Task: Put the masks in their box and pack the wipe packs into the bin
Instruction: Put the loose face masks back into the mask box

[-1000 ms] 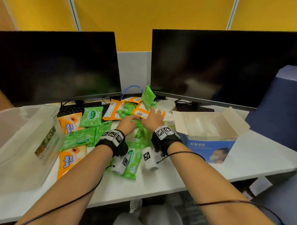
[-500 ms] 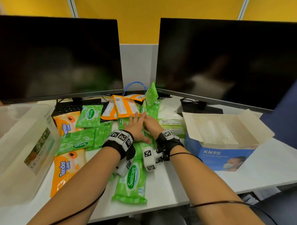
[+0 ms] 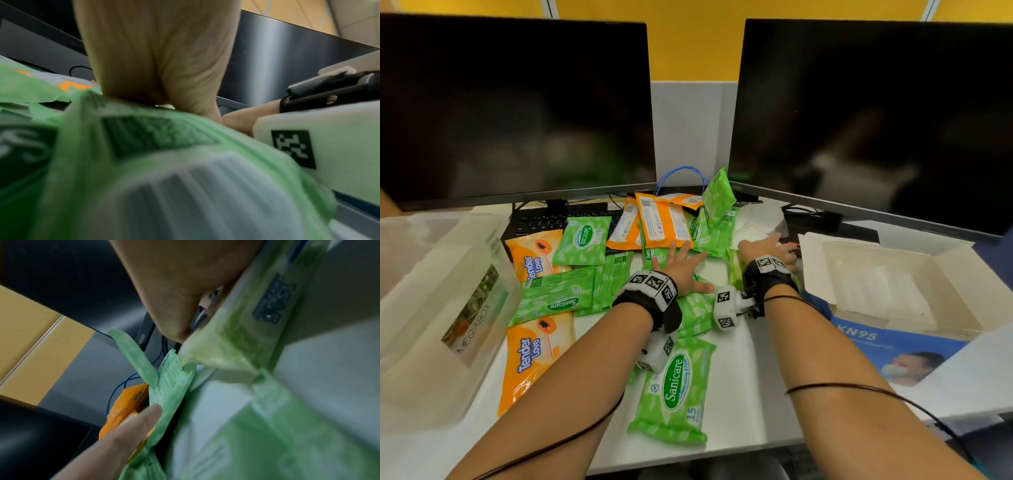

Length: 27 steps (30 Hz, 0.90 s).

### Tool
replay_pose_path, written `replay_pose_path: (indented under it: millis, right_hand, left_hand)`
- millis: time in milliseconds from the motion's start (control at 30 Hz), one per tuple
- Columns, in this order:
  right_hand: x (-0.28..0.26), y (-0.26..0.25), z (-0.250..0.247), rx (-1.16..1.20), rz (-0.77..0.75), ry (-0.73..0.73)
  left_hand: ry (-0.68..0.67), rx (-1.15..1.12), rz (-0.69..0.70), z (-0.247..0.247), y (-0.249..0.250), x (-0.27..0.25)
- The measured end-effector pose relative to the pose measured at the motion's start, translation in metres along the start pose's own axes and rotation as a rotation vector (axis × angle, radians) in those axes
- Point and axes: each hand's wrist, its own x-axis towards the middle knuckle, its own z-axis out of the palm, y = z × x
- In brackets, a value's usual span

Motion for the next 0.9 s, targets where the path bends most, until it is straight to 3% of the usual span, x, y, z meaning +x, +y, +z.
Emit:
replay_pose_path:
  millis: [233,433,533,600,667,733,800,900]
  right_hand:
    - [0.008,0.005,0.000,0.195,-0.186,0.171]
    - [-0.005,-0.005,0.001,0.351,-0.733,0.462]
    - [-0.027,-0.028,-0.013,0.486,-0.981,0.523]
    - [-0.043,-0.043,-0.022,0.648,-1.034,0.509]
    - [-0.054,-0.054,-0.023,0.771,-1.014,0.453]
    - [-0.056,-0.060,-0.015,0.802,-0.943,0.278]
    - [-0.047,-0.059,0.000,0.753,-0.791,0.128]
    - [-0.020,-0.047,0.011,0.577,-0.395,0.155]
  left_hand:
    - [0.053,-0.031,0.009,0.002,-0.001,0.004]
    - [0.152,-0.133,0.055,0.002,-0.001,0.006]
    - [0.452,-0.414,0.129,-0.013,-0.002,0.002]
    - [0.560,-0.860,0.080,-0.032,0.000,-0.003]
    - [0.461,-1.379,0.033,-0.048,0.000,-0.008]
    - [0.331,-1.720,0.134,-0.057,0.001,-0.012]
    - [0.400,-1.812,0.140,-0.056,0.002,-0.012]
    - [0.462,-1.895,0.033,-0.045,0.004,-0.005]
